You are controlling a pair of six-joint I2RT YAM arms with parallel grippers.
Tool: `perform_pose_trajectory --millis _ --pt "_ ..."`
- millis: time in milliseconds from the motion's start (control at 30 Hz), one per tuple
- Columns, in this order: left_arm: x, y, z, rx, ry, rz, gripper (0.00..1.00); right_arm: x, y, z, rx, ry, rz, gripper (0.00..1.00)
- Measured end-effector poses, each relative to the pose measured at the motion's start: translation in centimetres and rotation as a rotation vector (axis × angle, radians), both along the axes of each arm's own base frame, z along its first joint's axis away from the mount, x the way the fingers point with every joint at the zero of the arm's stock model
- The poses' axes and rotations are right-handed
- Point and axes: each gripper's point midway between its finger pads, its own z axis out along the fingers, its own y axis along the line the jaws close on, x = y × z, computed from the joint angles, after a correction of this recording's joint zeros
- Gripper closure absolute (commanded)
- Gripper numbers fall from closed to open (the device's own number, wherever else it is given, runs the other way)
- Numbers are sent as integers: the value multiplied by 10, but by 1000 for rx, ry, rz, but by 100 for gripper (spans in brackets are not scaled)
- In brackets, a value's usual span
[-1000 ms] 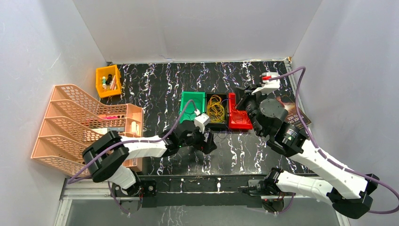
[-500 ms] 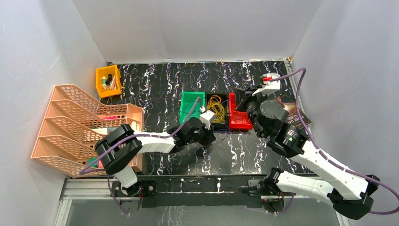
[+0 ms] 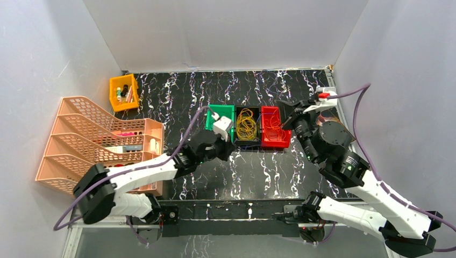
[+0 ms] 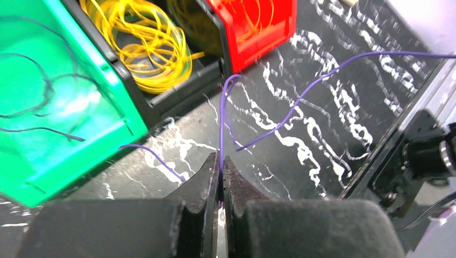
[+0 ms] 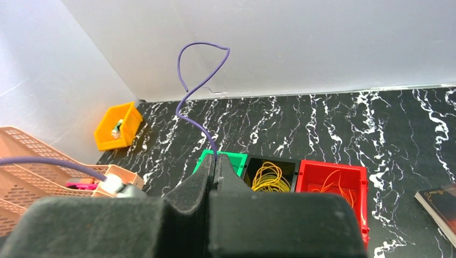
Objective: Untangle the cables
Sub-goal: Pick up the cable at the center of the board, then place the cable in the bin.
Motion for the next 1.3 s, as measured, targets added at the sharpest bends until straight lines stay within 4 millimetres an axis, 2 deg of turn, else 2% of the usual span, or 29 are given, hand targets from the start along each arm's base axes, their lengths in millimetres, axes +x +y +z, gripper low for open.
perform_pose_trajectory --millis 67,167,300,467,567,633,767,833,900,1033,1133,1300 --pt "3 8 25 -27 -35 29 100 -3 0 3 -3 -11 16 100" --pt "23 23 58 -36 -75 105 100 -5 2 4 -12 -20 38 100" --pt "52 46 68 6 -93 186 100 -7 4 5 -18 -25 59 100" --pt "93 75 59 50 -81 273 100 -11 4 6 -15 -29 79 100" --pt "118 85 42 68 -44 303 100 -17 1 11 0 -43 96 100" --pt "130 84 26 70 -12 299 100 -19 1 13 5 -49 111 100" --pt "140 71 -1 62 51 255 100 -23 1 16 13 -58 129 100" --pt "141 63 -7 48 71 231 100 -23 4 14 10 -55 141 100" --pt "144 55 -6 24 78 207 100 -23 6 10 3 -49 146 100" --pt "150 46 9 -28 57 186 100 -21 9 4 -8 -37 150 100" --pt "156 50 13 -37 50 210 100 -20 11 -1 -19 -27 153 100" --pt "169 74 0 5 69 315 100 -19 23 -6 -43 -23 188 100"
